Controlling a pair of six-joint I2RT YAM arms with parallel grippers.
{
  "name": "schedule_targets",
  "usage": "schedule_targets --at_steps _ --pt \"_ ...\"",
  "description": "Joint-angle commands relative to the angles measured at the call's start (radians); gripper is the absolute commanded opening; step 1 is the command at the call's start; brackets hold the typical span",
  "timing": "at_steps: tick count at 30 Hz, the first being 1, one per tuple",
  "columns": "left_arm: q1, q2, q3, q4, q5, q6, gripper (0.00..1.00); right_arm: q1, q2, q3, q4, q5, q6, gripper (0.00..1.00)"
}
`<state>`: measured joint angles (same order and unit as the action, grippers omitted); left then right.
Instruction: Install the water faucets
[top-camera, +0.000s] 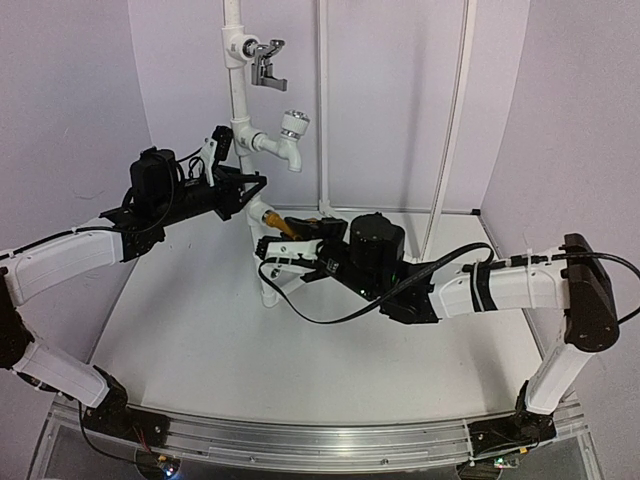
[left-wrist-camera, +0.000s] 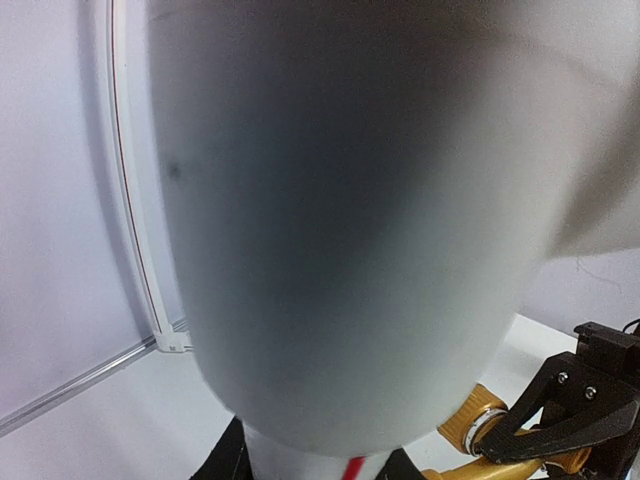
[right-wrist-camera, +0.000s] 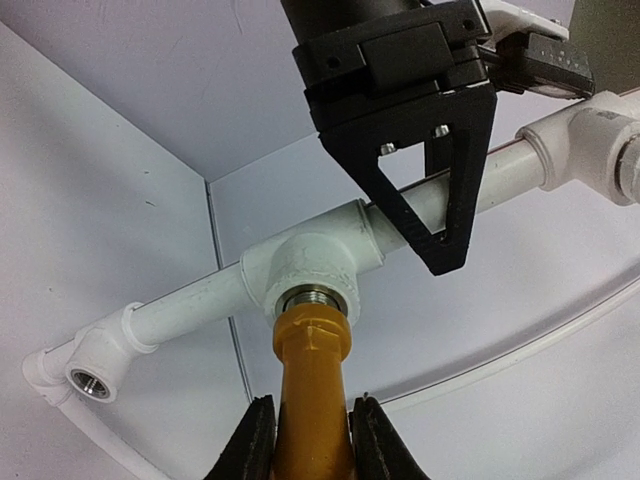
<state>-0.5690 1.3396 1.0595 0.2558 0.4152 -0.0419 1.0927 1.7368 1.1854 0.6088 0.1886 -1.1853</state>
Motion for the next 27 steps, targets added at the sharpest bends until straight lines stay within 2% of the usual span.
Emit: schedule_targets --at_steps 1,27 --pt "-0.055 -0.003 -0.030 -0.152 0.177 -0.139 0.00 -0.022 -0.030 0.038 0.048 -0.015 0.099 0.00" --pt "-0.072 -0.002 -0.030 -0.153 0.112 -0.170 0.00 0.014 0.015 0.062 0.084 0.077 0.476 0.00"
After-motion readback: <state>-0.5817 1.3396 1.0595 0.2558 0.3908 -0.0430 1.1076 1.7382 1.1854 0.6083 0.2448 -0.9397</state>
